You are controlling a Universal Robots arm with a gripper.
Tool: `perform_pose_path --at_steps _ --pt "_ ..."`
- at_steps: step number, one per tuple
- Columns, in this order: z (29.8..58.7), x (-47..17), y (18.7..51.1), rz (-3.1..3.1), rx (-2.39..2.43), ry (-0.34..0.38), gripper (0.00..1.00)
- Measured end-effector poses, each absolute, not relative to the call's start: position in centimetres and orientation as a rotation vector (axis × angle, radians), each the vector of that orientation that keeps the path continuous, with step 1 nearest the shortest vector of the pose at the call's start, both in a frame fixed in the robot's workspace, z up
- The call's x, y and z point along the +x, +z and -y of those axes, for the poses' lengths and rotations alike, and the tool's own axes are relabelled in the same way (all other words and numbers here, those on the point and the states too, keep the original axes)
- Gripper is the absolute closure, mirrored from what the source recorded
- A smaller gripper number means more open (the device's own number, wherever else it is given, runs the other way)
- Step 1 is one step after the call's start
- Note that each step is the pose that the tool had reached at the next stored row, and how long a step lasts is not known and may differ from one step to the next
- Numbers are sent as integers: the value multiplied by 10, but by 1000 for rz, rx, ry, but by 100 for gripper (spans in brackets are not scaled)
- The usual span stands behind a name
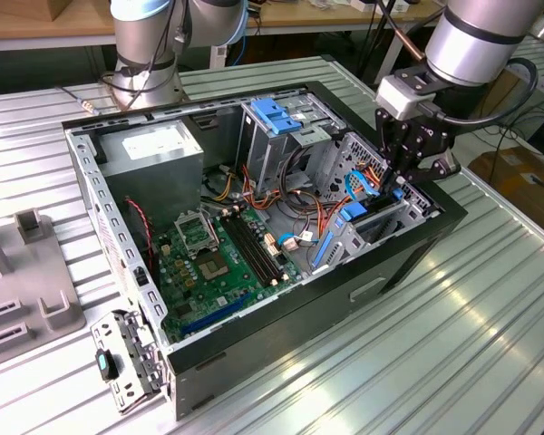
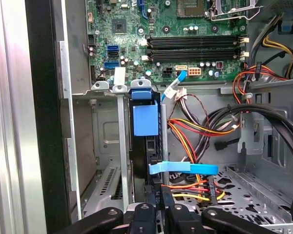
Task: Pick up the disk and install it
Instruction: 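Insert the second disk wire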
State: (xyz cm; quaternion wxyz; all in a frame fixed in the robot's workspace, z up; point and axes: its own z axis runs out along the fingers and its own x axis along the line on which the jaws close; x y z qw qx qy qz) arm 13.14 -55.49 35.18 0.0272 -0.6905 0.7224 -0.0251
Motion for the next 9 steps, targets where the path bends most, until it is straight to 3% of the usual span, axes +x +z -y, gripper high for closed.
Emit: perform_pose_path --at_steps 9 --pt "555 131 351 -2231 -2132 -77 83"
